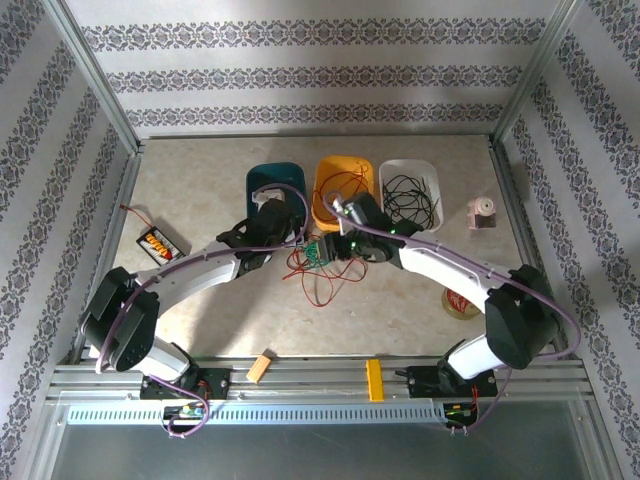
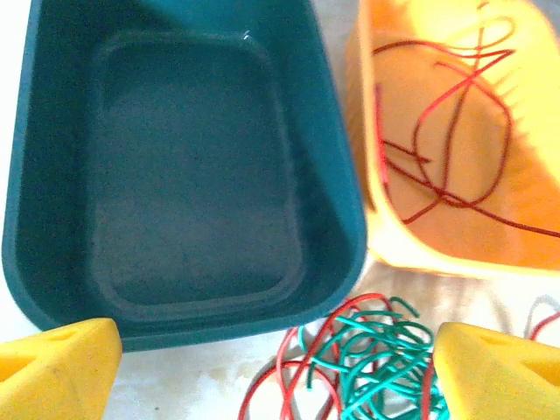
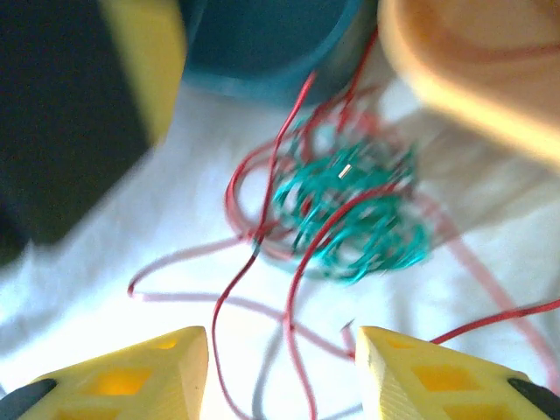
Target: Untangle the cables
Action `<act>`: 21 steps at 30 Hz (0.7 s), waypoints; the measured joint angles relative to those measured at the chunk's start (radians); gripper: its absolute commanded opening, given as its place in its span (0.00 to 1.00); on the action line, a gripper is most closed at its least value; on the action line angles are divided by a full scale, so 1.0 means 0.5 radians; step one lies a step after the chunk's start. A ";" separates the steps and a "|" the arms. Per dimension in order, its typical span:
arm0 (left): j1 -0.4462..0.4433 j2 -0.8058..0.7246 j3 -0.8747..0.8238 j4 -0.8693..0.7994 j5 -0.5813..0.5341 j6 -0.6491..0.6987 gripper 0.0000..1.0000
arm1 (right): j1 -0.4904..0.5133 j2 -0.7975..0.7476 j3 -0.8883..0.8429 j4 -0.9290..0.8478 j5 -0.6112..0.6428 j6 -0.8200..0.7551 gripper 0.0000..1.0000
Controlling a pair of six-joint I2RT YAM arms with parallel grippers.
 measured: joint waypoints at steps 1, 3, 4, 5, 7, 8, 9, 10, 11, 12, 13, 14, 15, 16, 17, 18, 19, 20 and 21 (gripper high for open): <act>0.025 0.010 0.001 -0.022 0.001 -0.032 0.92 | 0.030 0.033 -0.005 -0.017 -0.028 -0.017 0.48; 0.067 0.021 0.001 -0.066 0.000 -0.079 0.93 | 0.063 0.105 -0.007 -0.022 -0.077 -0.048 0.47; 0.079 0.022 0.001 -0.082 -0.002 -0.094 0.93 | 0.065 0.142 -0.007 -0.022 -0.094 -0.056 0.46; 0.088 0.023 0.004 -0.101 -0.006 -0.103 0.93 | 0.063 0.179 -0.007 -0.022 -0.104 -0.067 0.45; 0.095 0.024 0.014 -0.134 -0.006 -0.119 0.93 | 0.063 0.264 -0.007 -0.020 -0.109 -0.089 0.42; 0.095 0.023 0.018 -0.141 -0.006 -0.123 0.93 | 0.063 0.300 -0.007 -0.019 -0.111 -0.097 0.41; 0.095 0.023 0.021 -0.150 -0.006 -0.126 0.93 | 0.063 0.346 -0.007 -0.019 -0.111 -0.102 0.37; 0.095 0.023 0.022 -0.156 -0.006 -0.126 0.93 | 0.063 0.383 -0.007 -0.019 -0.111 -0.106 0.30; 0.095 0.023 0.022 -0.162 -0.005 -0.126 0.93 | 0.063 0.414 -0.007 -0.019 -0.111 -0.114 0.24; 0.095 0.023 0.022 -0.163 0.000 -0.124 0.93 | 0.063 0.441 -0.008 -0.020 -0.111 -0.105 0.18; 0.095 0.023 0.022 -0.163 0.009 -0.121 0.93 | 0.063 0.451 -0.011 -0.021 -0.110 -0.108 0.14; 0.095 0.024 0.022 -0.163 0.025 -0.114 0.93 | 0.063 0.451 -0.014 -0.023 -0.111 -0.121 0.11; 0.095 0.024 0.022 -0.162 0.051 -0.098 0.93 | 0.062 0.438 -0.015 -0.022 -0.111 -0.123 0.08; 0.095 0.029 0.025 -0.159 0.085 -0.082 0.92 | 0.062 0.414 -0.018 -0.021 -0.112 -0.133 0.05; 0.095 0.037 0.030 -0.154 0.124 -0.066 0.92 | 0.062 0.381 -0.021 -0.029 -0.117 -0.147 0.03; 0.095 0.052 0.038 -0.147 0.169 -0.046 0.92 | 0.057 0.326 -0.022 -0.045 -0.124 -0.158 0.01; 0.095 0.074 0.051 -0.135 0.220 -0.029 0.91 | 0.049 0.256 -0.022 -0.061 -0.137 -0.166 0.00; 0.095 0.097 0.062 -0.119 0.265 -0.018 0.90 | 0.043 0.179 -0.021 -0.076 -0.145 -0.184 0.00; 0.095 0.127 0.075 -0.100 0.315 -0.001 0.90 | 0.033 0.077 -0.019 -0.096 -0.162 -0.200 0.00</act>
